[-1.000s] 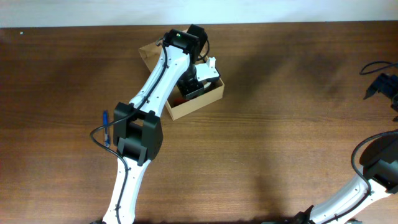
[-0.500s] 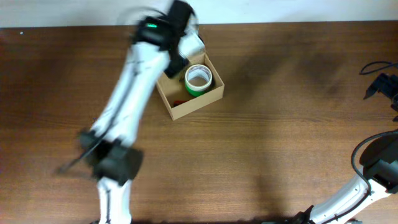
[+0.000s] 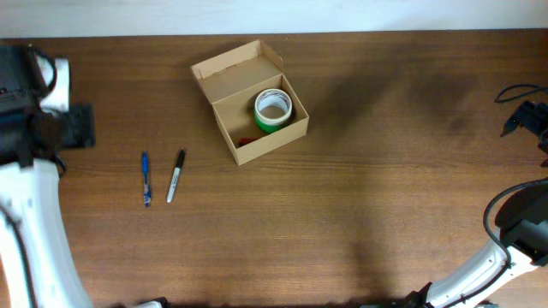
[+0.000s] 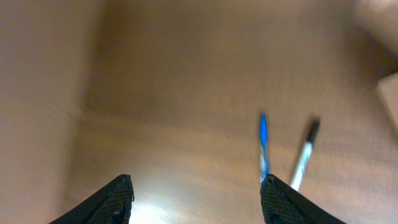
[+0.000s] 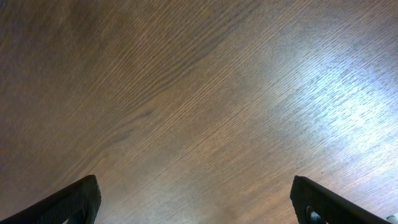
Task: Pack container
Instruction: 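Withdraw the left gripper from the box back to the pens, then lower the left gripper onto the blue pen and grasp it, then lift the blue pen with the left gripper and carry it to the box, then lower the blue pen beside the box cutter and open the left gripper, then withdraw the left gripper from the box toward the black marker, then lower the left gripper onto the black Sharpie marker and grasp it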
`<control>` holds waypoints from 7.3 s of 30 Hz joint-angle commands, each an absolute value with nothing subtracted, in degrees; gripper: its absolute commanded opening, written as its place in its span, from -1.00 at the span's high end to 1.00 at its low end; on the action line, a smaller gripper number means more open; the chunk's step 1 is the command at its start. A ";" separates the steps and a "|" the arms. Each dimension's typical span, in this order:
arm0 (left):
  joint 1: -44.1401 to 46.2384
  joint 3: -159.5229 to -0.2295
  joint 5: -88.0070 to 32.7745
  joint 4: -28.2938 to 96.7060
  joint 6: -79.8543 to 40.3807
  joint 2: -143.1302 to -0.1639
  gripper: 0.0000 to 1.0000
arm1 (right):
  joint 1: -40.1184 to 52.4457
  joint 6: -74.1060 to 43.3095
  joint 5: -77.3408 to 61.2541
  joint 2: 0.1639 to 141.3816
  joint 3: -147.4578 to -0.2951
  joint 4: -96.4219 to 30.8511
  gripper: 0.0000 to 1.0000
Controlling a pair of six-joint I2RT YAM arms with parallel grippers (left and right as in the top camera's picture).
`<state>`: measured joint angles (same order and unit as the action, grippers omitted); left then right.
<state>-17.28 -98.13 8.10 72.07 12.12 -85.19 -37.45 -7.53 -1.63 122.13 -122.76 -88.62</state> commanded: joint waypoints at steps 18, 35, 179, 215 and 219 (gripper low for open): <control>-18.46 -78.56 -4.75 59.07 12.80 -112.57 -0.03 | -37.41 -7.79 -2.17 122.23 -122.52 -88.64 -0.98; -12.36 -78.56 3.18 55.96 8.54 -117.69 0.06 | -37.41 -7.79 -2.17 122.23 -122.52 -88.64 -0.98; 22.63 -135.57 6.92 82.43 27.99 -116.33 -0.22 | -37.41 -7.79 -2.17 122.23 -122.52 -88.64 -0.98; -5.85 -86.43 -5.21 65.71 21.93 -112.14 -0.13 | -37.41 -7.79 -2.17 122.23 -122.52 -88.62 -0.98; -5.34 -86.43 -5.39 65.98 23.83 -115.22 -0.12 | -37.41 -7.79 -2.17 122.23 -122.52 -88.64 -0.98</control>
<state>-5.80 -86.59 -4.14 65.54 22.02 -113.45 -37.45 -7.60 -1.63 122.13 -122.76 -88.62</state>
